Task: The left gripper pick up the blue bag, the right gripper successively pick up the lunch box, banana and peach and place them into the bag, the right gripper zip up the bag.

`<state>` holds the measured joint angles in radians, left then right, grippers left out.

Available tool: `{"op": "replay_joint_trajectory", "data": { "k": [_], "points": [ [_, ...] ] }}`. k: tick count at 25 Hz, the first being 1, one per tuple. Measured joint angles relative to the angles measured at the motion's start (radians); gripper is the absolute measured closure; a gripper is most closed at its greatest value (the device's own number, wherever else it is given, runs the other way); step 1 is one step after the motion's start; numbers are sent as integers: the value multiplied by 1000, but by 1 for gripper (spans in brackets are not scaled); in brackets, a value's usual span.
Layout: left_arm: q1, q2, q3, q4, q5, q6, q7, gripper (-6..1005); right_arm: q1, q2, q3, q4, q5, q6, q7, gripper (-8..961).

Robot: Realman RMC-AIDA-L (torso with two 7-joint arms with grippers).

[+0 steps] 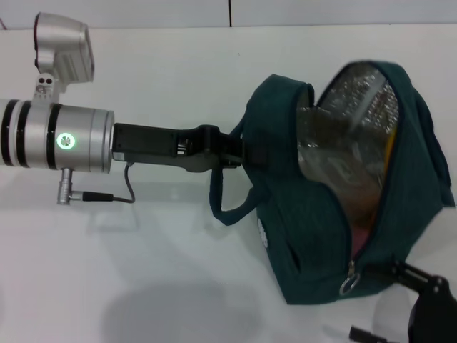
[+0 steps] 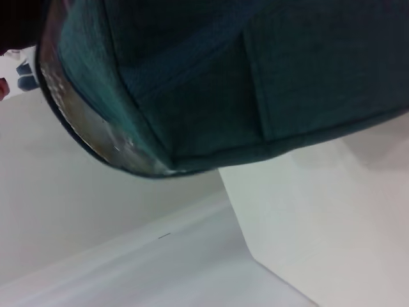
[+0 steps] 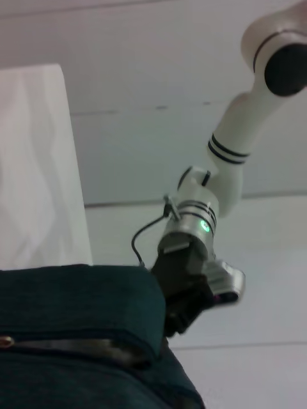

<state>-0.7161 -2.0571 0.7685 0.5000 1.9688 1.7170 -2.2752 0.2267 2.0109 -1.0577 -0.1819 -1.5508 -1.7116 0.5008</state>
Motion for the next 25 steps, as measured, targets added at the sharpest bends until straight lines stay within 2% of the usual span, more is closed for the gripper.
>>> {"op": "replay_joint_trajectory", "data": {
  "k": [10,25],
  "points": [
    [-8,-9,2,0,-25,-11,17,920,30,-1,19,0,7,22,2,95],
    [-4,-12,-1,0,-27,-14,24,918,54,4,-33,53,-1,32,12,99]
  ]
}}
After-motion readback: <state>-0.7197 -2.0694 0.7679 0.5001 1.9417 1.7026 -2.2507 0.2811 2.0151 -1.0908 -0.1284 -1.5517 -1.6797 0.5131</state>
